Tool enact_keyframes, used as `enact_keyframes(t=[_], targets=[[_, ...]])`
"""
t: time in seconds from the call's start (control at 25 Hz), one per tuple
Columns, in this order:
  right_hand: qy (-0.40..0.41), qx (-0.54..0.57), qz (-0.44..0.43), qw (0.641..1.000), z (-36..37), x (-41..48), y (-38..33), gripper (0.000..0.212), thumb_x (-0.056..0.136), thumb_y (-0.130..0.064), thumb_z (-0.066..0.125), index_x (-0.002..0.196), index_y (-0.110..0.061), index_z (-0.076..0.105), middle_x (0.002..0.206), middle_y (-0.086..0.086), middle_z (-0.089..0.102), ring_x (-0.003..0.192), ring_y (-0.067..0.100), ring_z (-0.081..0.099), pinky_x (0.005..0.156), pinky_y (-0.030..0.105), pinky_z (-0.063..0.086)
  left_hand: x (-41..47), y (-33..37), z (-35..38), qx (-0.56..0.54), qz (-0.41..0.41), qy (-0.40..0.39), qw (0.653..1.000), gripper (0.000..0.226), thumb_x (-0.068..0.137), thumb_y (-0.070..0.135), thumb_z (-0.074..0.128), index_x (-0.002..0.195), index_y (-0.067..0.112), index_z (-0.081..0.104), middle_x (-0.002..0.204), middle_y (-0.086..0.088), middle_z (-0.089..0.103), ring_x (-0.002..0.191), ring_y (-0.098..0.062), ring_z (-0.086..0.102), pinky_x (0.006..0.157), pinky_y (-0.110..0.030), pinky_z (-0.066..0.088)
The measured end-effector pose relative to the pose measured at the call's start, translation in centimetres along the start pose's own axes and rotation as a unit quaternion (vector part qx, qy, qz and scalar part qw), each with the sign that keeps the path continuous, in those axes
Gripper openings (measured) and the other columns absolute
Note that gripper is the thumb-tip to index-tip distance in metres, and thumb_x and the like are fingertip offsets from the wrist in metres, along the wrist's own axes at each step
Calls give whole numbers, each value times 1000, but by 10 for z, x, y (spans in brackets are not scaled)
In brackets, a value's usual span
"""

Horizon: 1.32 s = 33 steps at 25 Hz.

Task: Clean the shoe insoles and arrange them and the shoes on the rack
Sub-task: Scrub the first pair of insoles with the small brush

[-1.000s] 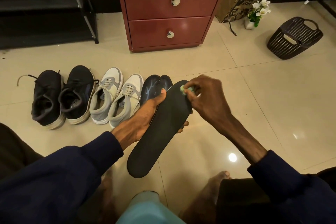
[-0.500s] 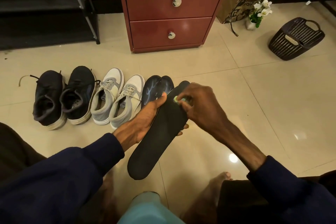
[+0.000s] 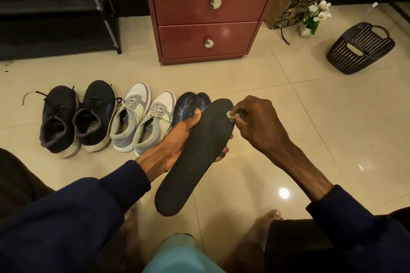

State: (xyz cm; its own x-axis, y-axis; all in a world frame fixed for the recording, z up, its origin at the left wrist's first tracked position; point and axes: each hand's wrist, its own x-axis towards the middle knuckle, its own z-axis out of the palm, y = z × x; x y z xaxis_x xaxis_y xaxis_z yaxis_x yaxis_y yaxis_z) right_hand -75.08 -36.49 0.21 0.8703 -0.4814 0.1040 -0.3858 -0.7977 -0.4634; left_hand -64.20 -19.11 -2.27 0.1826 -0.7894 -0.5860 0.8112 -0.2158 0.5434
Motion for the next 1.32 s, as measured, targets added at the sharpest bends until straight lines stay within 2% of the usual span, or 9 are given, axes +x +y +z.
enact_keyframes(t=[0.08,0.24,0.48,0.68,0.84,0.92,1.08,1.2,1.32], targets=[[1,-1,3,1000,4,-7,-5,13,83,-12,77,95,-18,76,94,0,69,78,12,63,70,20,50,1,2,-1,-3,5,8,1000,65,106,57,35,106,12,82,115,-17,75,92,-33,73,86,-48,59],[-202,53,-84,974,9,-25,-35,9,84,-15,78,92,-18,79,83,-13,64,67,0,59,60,4,41,5,1,-9,-18,19,23,999,58,102,59,47,136,15,66,140,-14,64,125,-37,63,108,-57,48],[16,-22,28,999,3,-7,-13,17,84,-15,76,101,-13,75,101,5,70,86,18,65,73,18,44,3,2,0,-7,17,17,1000,66,105,59,36,106,12,82,113,-18,75,89,-34,72,84,-48,59],[-167,67,-105,978,17,-33,-53,14,86,-14,76,99,-13,78,98,2,70,86,11,63,70,9,44,4,3,-5,-8,41,44,998,53,105,54,45,131,15,69,129,-11,71,114,-29,70,92,-40,60],[-55,5,9,998,8,-9,-28,17,85,-17,77,102,-15,76,101,4,72,86,17,67,79,25,56,4,1,0,-21,25,0,999,57,108,43,34,102,16,83,104,-10,78,86,-25,76,76,-39,63],[-24,8,77,997,10,-9,-21,24,85,-19,77,108,-14,74,104,3,71,86,14,66,81,22,55,3,-1,0,-22,13,-8,1000,61,108,38,32,91,13,85,96,-12,78,80,-24,77,66,-36,64],[-63,102,-48,992,22,-30,-43,15,85,-13,77,100,-12,76,98,3,70,85,12,64,74,16,53,3,0,-4,-40,25,10,999,48,101,47,53,123,11,75,123,-14,72,106,-27,73,90,-40,60],[-161,114,-100,975,18,-37,-55,14,85,-12,77,99,-13,78,96,0,70,81,6,61,68,6,45,14,-1,-10,-42,51,24,998,73,85,57,76,141,14,61,141,-8,63,133,-26,58,114,-40,45],[-36,22,-34,999,11,-12,-31,14,86,-13,74,99,-15,76,96,4,70,82,18,66,73,18,48,6,-1,-2,-31,21,10,999,54,101,54,53,128,12,72,119,-15,74,103,-33,73,94,-45,59]])
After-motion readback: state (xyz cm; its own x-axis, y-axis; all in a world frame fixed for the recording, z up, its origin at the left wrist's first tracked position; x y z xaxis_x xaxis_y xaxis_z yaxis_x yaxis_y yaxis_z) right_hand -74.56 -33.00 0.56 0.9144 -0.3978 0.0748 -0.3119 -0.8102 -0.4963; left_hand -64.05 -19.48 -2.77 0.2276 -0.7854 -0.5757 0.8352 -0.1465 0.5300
